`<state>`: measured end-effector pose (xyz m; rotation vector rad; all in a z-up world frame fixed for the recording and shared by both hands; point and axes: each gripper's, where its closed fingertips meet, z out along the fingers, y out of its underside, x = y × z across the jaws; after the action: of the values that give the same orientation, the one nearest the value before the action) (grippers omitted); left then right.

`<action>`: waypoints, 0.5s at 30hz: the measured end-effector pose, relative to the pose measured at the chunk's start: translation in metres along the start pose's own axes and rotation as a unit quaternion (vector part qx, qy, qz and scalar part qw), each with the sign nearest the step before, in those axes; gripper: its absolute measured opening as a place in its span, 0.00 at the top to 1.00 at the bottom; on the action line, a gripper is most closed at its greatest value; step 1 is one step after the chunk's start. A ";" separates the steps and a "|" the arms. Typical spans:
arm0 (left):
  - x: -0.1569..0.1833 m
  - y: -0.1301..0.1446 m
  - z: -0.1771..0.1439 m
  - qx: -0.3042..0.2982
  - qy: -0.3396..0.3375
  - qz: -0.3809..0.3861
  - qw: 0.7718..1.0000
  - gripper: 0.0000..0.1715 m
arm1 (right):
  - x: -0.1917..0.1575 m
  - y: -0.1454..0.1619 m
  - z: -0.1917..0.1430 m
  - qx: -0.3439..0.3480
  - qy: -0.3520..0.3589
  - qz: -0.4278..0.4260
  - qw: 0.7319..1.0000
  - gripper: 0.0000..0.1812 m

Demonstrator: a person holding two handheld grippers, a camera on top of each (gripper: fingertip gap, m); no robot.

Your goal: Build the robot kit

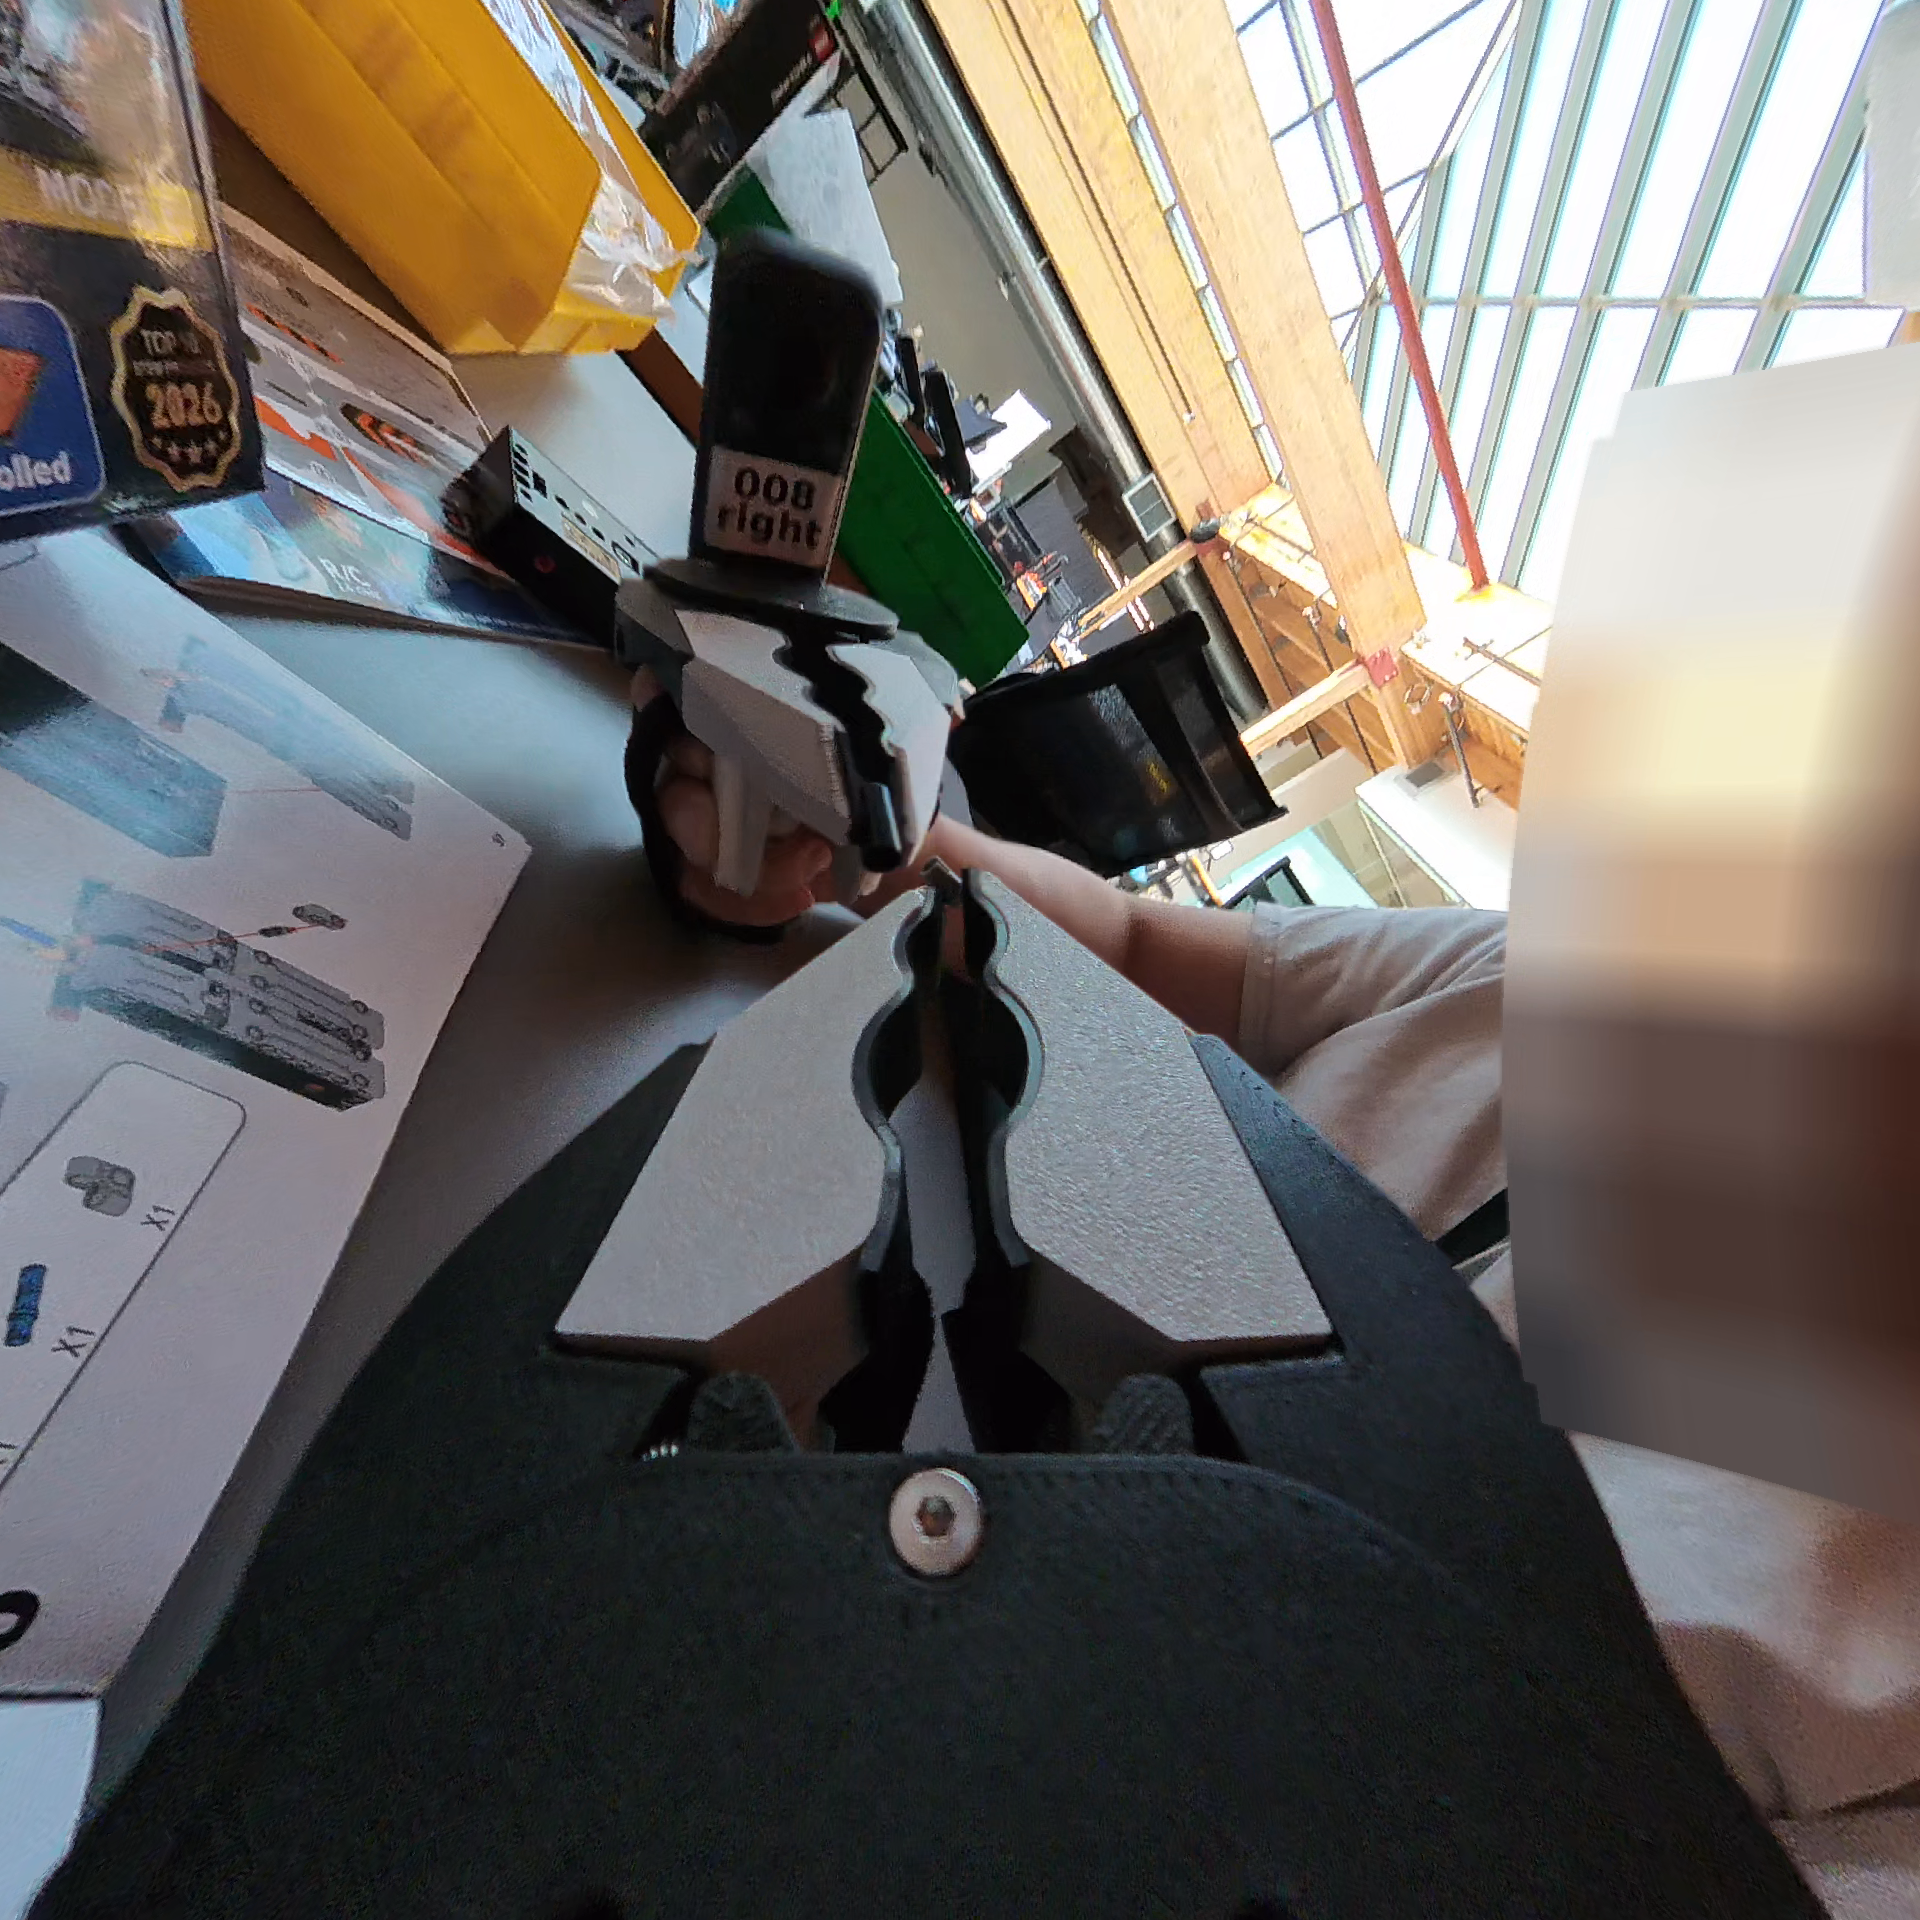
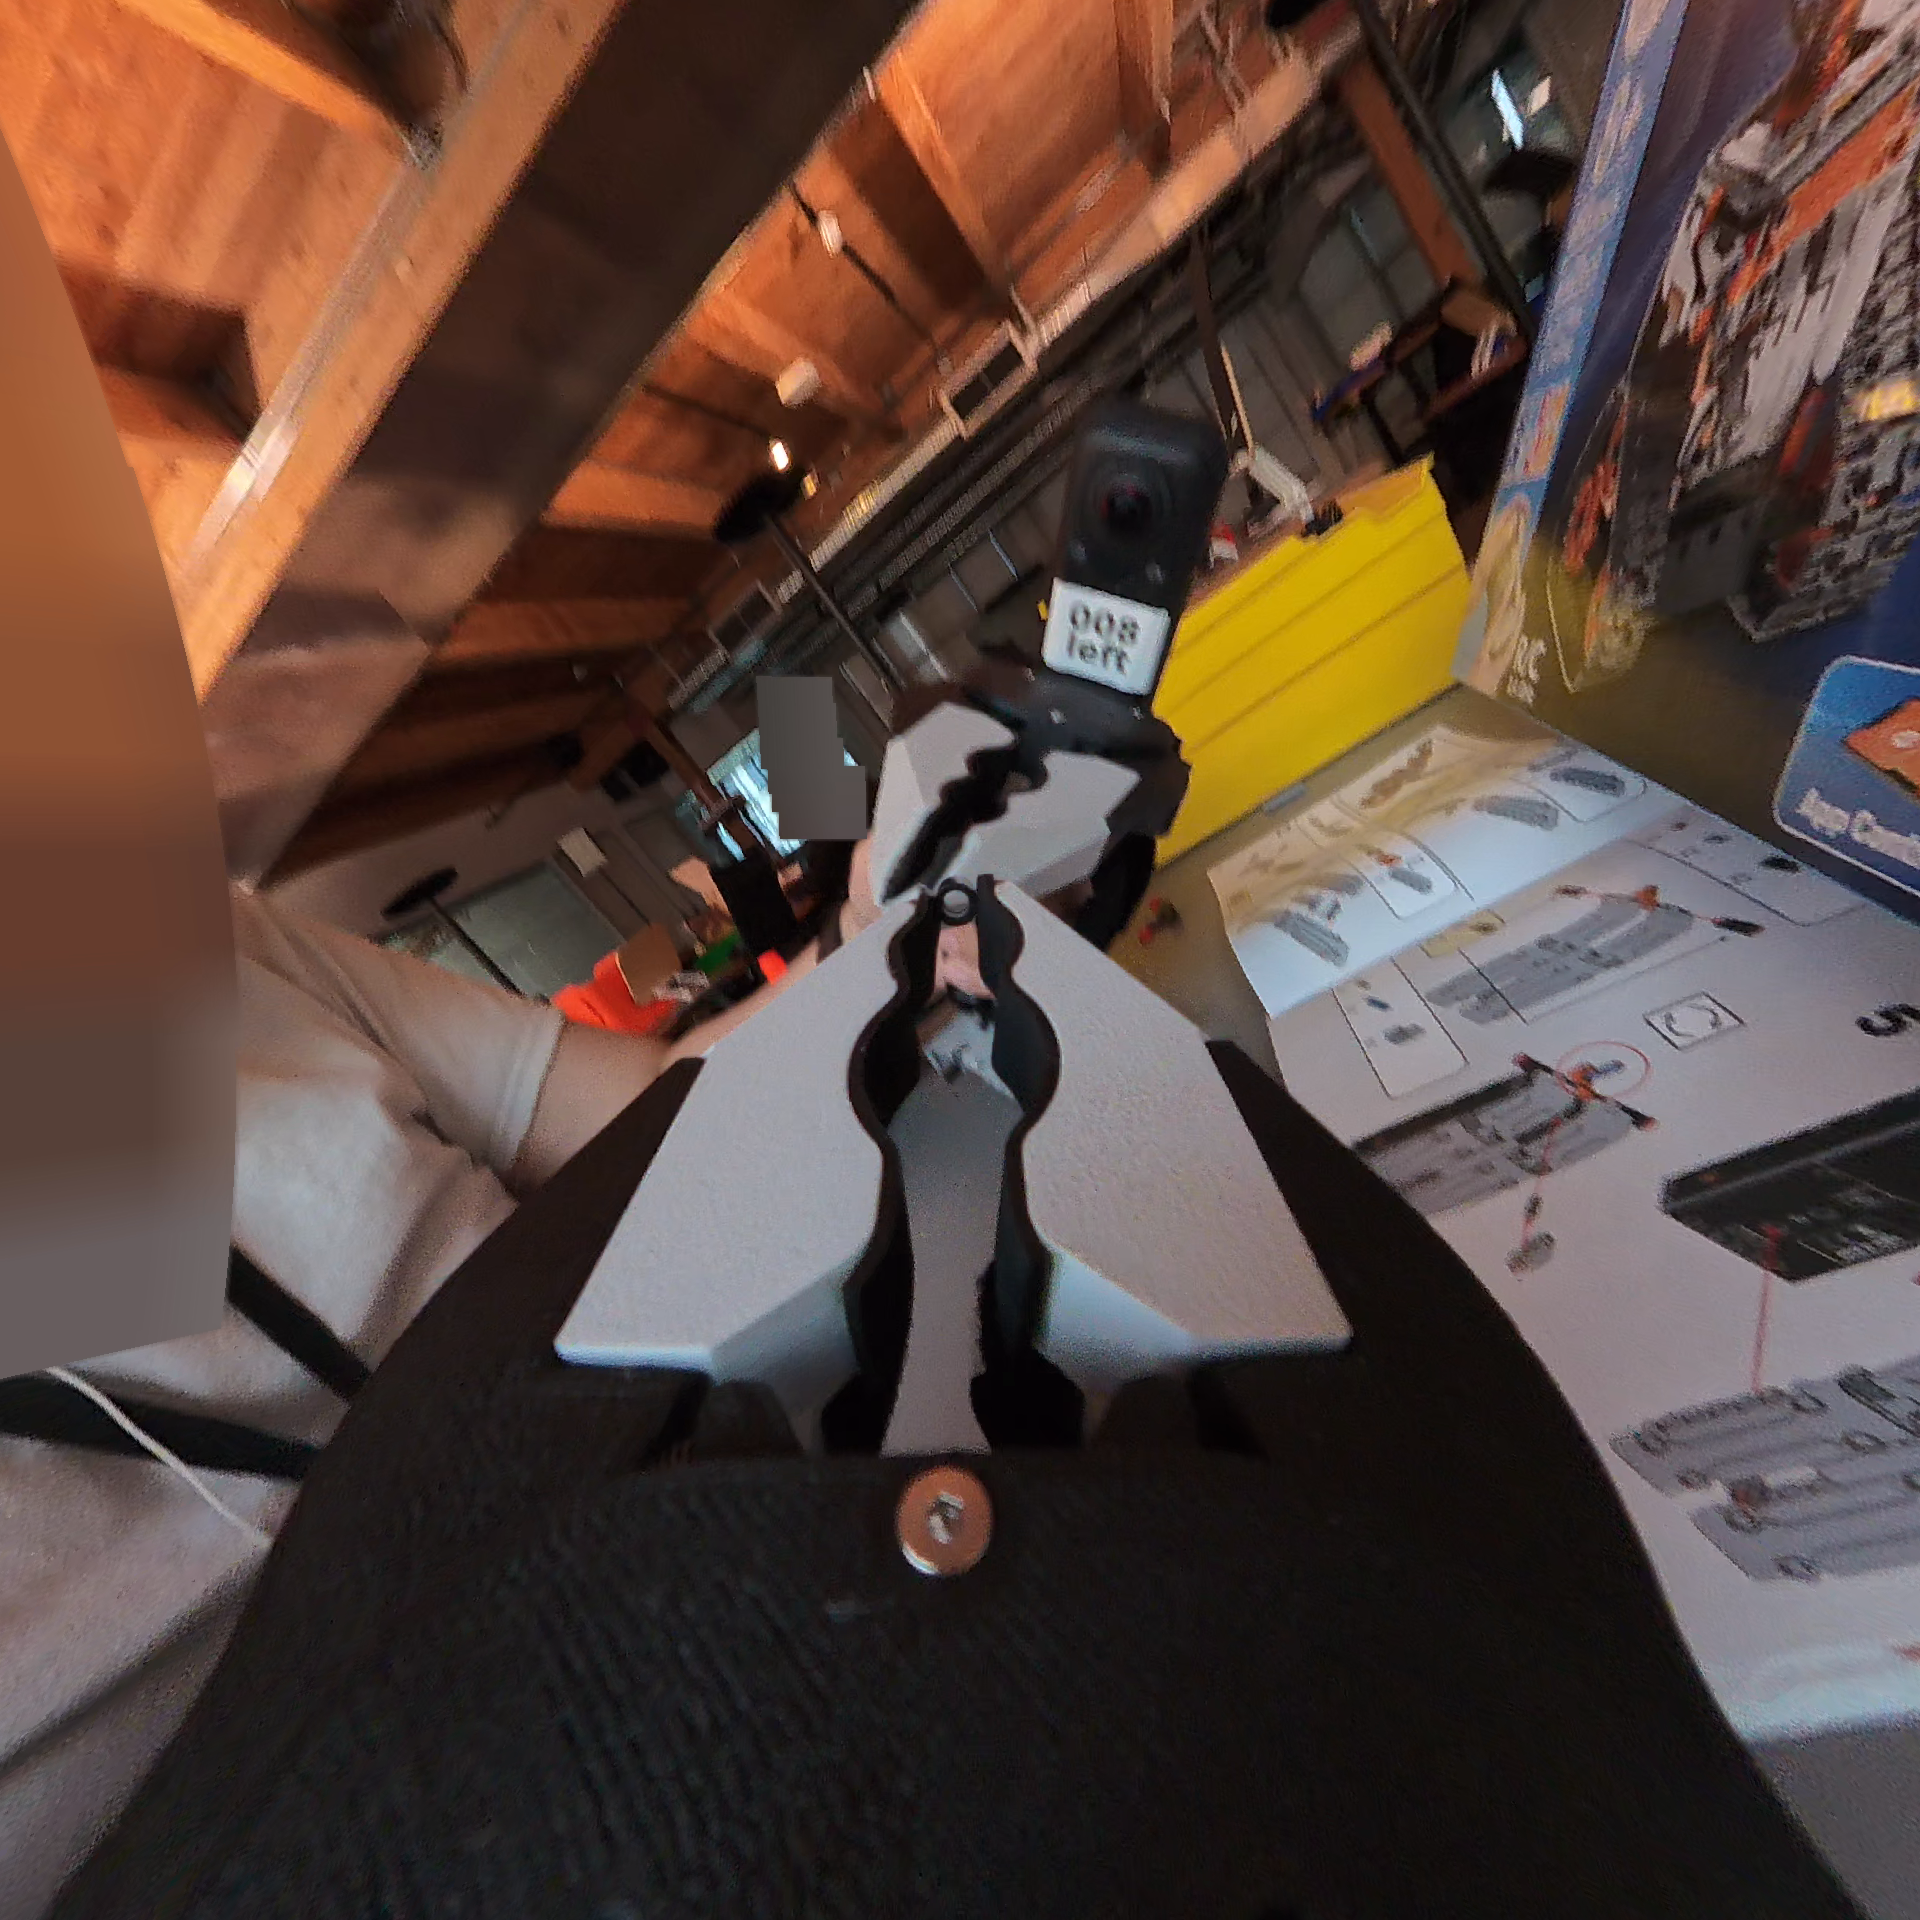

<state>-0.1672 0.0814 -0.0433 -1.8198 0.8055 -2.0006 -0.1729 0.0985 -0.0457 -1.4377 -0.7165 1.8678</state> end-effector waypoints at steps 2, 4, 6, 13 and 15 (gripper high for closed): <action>0.000 0.007 0.002 -0.027 -0.013 0.018 0.999 1.00 | 0.003 0.015 -0.003 -0.079 0.023 -0.016 0.996 0.97; 0.000 0.013 0.004 -0.051 -0.028 0.041 0.997 1.00 | 0.006 0.033 -0.010 -0.178 0.067 -0.075 0.979 0.97; 0.003 0.015 0.006 -0.062 -0.030 0.060 0.996 1.00 | 0.010 0.052 -0.022 -0.290 0.125 -0.141 0.938 0.96; 0.003 0.028 0.004 -0.116 -0.076 0.122 0.983 0.99 | 0.020 0.085 -0.049 -0.465 0.217 -0.237 0.825 0.96; -0.002 0.029 0.003 -0.117 -0.085 0.105 0.984 0.99 | 0.020 0.086 -0.050 -0.469 0.216 -0.246 0.820 0.96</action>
<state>-0.1681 0.0593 -0.0619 -1.9077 1.1665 -1.6524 -0.1429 0.0613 -0.1349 -1.8921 -1.6988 0.6995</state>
